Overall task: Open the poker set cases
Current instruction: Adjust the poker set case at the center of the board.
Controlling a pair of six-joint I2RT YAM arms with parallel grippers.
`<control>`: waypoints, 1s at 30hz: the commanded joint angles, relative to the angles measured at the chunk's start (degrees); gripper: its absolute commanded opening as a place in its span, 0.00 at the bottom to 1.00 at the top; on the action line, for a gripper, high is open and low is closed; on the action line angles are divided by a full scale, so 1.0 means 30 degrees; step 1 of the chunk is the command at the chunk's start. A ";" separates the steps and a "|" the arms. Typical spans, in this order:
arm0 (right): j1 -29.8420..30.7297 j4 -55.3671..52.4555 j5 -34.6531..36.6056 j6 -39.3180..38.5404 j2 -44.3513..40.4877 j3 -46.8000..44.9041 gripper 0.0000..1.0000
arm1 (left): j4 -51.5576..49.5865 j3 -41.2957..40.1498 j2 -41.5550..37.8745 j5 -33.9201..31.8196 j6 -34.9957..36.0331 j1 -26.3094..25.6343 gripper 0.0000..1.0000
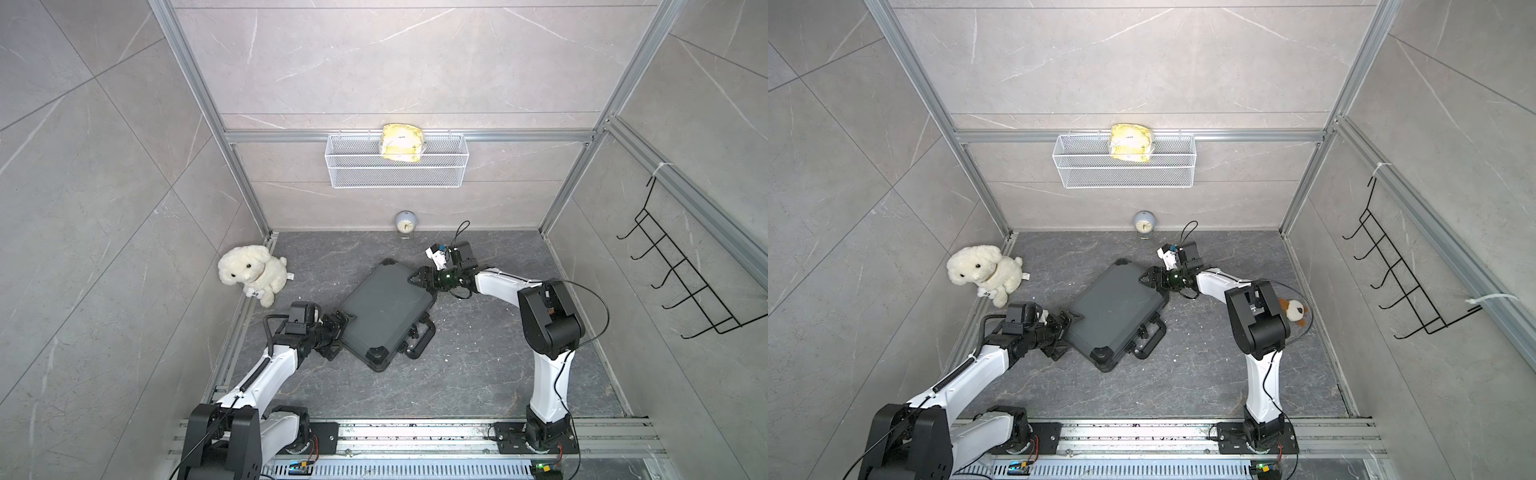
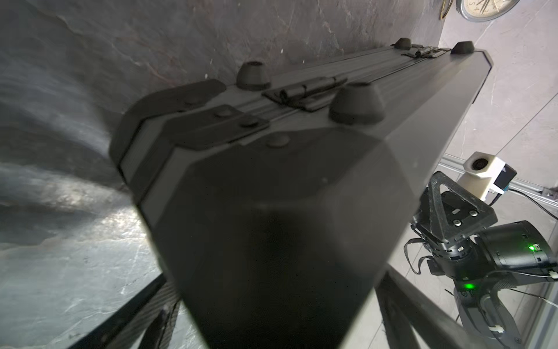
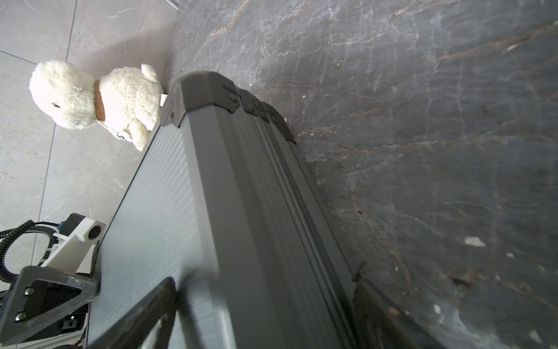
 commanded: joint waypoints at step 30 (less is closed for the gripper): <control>0.1513 0.2082 0.0262 0.2695 -0.1684 -0.3065 0.84 | 0.0355 1.9555 1.8015 0.2136 0.4422 0.1763 0.94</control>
